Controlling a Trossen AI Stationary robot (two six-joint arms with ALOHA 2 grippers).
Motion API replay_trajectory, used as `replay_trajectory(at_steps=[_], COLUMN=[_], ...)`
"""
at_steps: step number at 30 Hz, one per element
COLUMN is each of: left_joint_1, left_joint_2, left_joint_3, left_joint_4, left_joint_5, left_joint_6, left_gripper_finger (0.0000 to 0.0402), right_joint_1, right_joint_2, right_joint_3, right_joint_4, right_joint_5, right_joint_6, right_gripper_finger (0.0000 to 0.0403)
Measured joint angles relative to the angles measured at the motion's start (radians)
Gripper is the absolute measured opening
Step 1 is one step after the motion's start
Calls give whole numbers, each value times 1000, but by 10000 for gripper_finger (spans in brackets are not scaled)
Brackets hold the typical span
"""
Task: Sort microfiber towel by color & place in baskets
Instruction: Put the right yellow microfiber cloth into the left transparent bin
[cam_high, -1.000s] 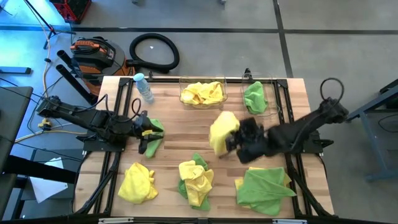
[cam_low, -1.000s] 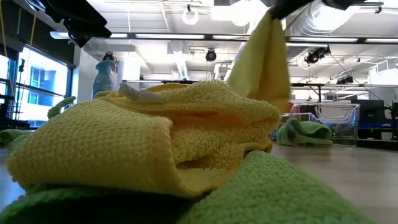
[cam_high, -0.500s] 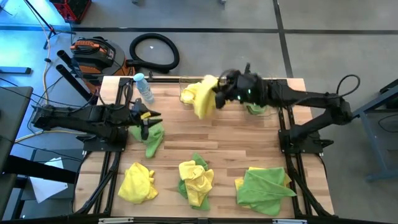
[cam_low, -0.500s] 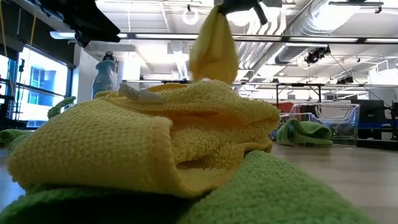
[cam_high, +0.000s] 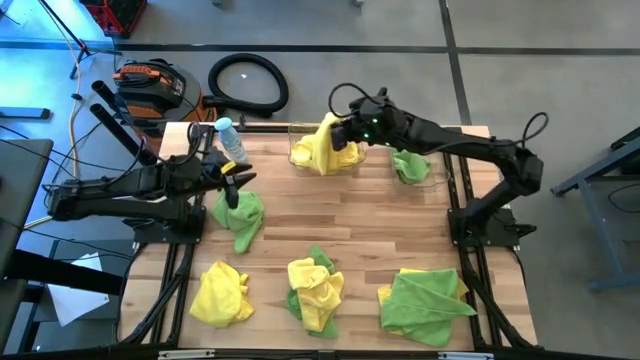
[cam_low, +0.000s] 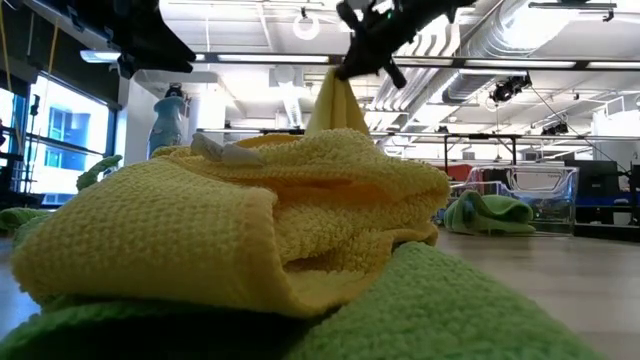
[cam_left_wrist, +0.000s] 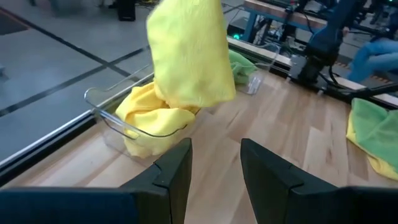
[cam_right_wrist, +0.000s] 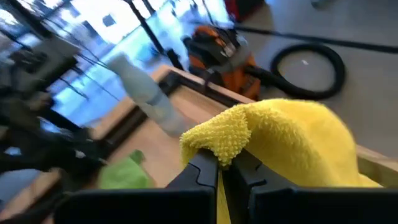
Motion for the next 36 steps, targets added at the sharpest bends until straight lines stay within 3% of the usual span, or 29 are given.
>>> replay_trajectory(at_steps=[5, 11, 15, 36], left_joint_1=[22, 46, 58, 70], left_joint_2=[0, 0, 0, 0], left_joint_3=[0, 0, 0, 0], left_joint_4=[1, 1, 1, 1], left_joint_5=[1, 0, 0, -64], left_joint_6=[-7, -36, -59, -86], left_gripper_finger=[126, 126, 126, 126], right_joint_1=[-41, -54, -62, -117], right_joint_2=[89, 235, 299, 422], right_joint_3=[0, 0, 0, 1], right_joint_4=[3, 125, 80, -18], right_joint_5=[-18, -134, -188, -211], right_joint_6=[-47, -62, -32, -26], right_gripper_finger=[0, 0, 0, 3])
